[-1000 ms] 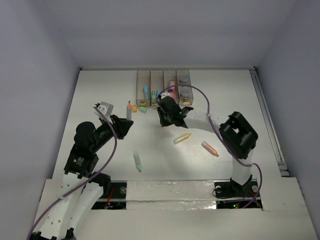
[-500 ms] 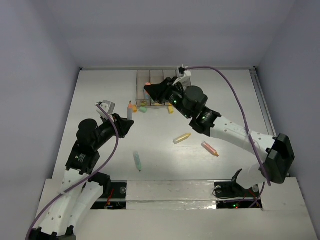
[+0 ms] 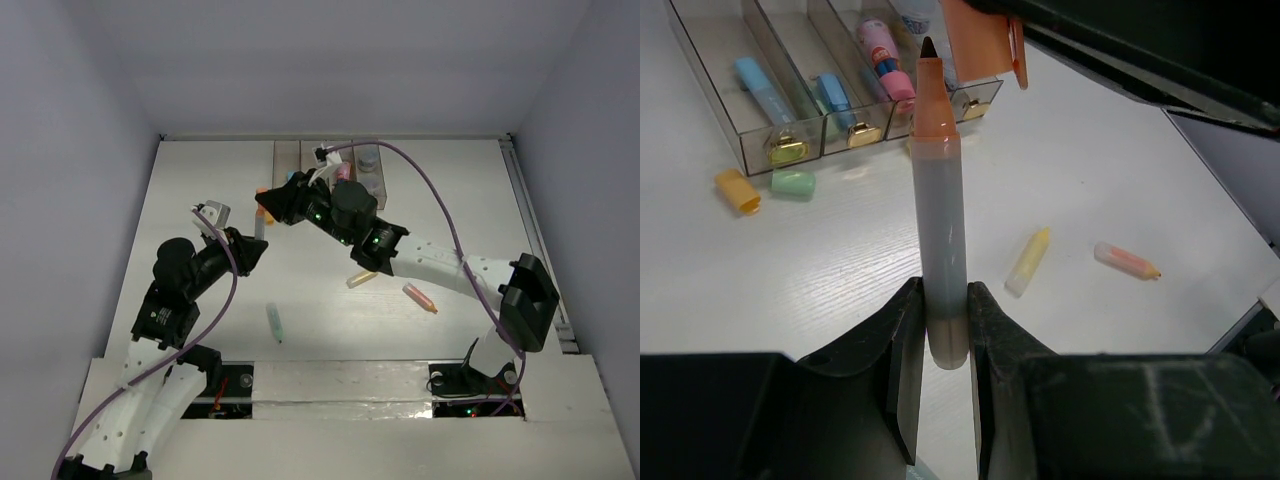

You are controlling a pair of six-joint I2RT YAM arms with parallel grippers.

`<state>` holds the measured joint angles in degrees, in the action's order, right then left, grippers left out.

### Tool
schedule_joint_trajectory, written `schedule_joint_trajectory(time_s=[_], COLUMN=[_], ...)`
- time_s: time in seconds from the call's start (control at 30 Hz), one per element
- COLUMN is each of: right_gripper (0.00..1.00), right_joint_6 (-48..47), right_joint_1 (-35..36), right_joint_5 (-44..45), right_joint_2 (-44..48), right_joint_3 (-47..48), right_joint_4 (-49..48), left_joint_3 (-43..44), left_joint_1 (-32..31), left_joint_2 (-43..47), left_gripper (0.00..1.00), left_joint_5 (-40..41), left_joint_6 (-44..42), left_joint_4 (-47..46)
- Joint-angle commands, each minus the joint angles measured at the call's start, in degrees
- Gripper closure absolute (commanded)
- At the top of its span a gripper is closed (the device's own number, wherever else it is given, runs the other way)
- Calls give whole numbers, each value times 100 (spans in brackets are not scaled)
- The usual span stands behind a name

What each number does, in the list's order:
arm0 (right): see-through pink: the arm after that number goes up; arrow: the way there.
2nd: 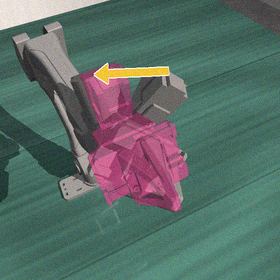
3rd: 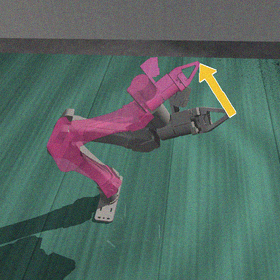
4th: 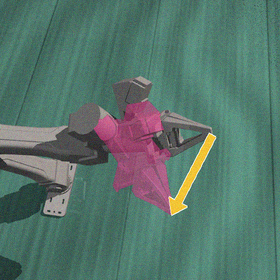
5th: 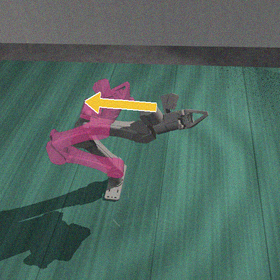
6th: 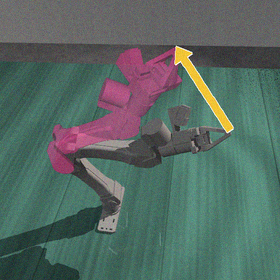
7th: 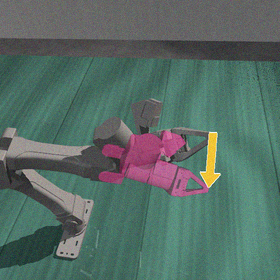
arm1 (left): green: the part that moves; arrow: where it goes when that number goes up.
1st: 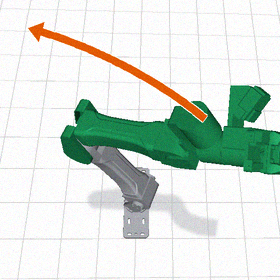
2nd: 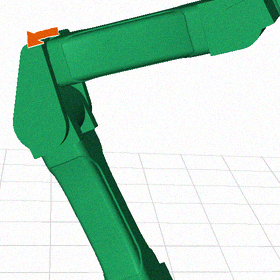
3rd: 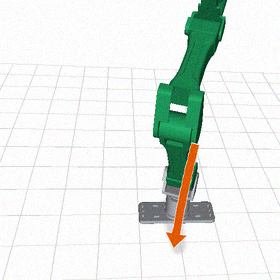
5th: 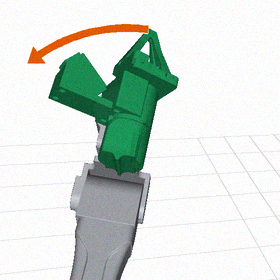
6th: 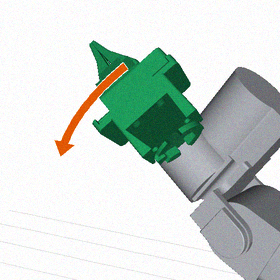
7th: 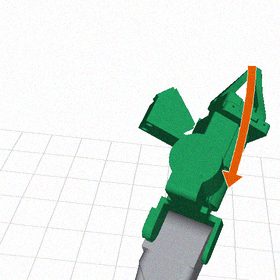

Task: Sort the stationery into containers
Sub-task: Close the pen cap on the pen.

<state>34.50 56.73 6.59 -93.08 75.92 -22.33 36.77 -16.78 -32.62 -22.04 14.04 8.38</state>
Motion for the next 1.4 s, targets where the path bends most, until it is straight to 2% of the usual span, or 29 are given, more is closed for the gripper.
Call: schedule_joint_trajectory(time_s=[0.0,0.53,1.37], right_gripper=[97,96,96], right_joint_6=[-22,-198,-321], right_joint_1=[40,40,198], right_joint_5=[88,334,545], right_joint_2=[44,-430,-105], right_joint_3=[327,714,397], right_joint_4=[-369,-167,-237], left_joint_3=[146,146,163], left_joint_1=[16,16,16], left_joint_2=[45,54,63], left_gripper=[100,100,100], left_joint_5=[-46,-81,60], left_joint_6=[37,46,46], left_joint_4=[-311,-320,-276])
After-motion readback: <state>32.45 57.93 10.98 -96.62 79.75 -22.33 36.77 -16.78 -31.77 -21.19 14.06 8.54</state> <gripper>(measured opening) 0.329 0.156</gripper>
